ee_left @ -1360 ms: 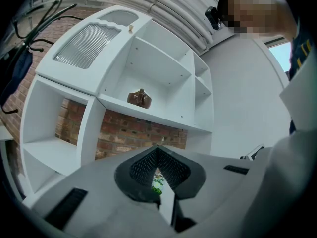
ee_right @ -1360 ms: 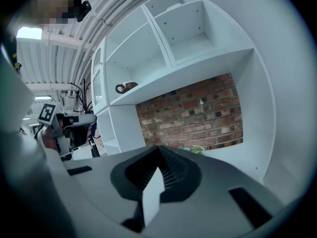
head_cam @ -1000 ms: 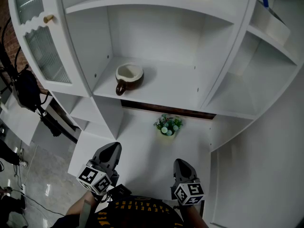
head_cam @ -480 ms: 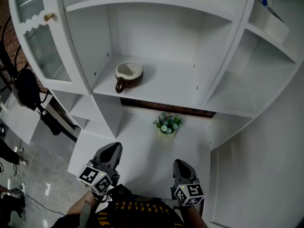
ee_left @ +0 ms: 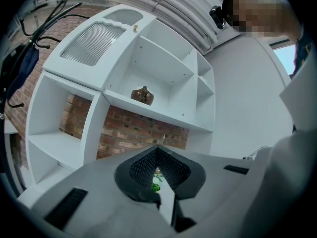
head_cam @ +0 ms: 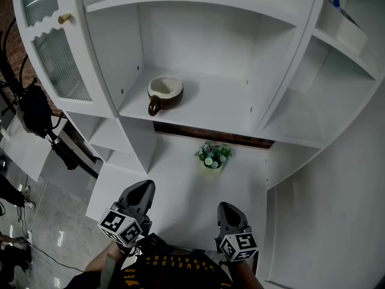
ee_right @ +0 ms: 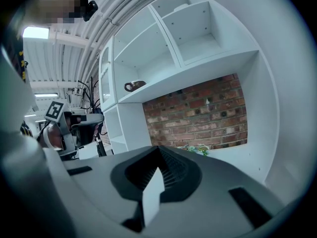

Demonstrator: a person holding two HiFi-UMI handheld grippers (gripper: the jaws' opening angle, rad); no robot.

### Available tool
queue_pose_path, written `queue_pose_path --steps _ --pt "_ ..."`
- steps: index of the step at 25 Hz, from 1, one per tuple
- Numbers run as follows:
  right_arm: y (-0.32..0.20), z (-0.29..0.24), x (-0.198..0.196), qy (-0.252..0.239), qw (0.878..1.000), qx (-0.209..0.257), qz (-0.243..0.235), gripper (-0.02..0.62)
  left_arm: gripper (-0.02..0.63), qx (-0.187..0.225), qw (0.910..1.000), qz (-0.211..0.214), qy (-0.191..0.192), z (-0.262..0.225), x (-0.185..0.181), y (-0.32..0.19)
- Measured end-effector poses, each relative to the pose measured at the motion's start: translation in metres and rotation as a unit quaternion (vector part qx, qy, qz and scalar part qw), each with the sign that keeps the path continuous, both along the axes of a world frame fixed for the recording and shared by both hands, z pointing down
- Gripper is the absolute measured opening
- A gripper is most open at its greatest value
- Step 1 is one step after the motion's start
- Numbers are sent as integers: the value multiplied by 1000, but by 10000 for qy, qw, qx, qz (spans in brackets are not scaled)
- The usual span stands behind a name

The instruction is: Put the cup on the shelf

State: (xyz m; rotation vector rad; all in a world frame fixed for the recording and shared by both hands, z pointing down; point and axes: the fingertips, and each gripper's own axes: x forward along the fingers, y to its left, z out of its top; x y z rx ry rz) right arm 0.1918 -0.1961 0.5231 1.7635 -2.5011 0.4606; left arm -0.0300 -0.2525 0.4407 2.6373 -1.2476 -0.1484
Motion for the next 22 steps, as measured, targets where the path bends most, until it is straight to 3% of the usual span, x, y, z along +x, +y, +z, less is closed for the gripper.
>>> queue_pose_path --steps 22 --pt "-3 -3 -4 25 9999 82 -96 5 3 10 9999 -124 -35 -8 -4 0"
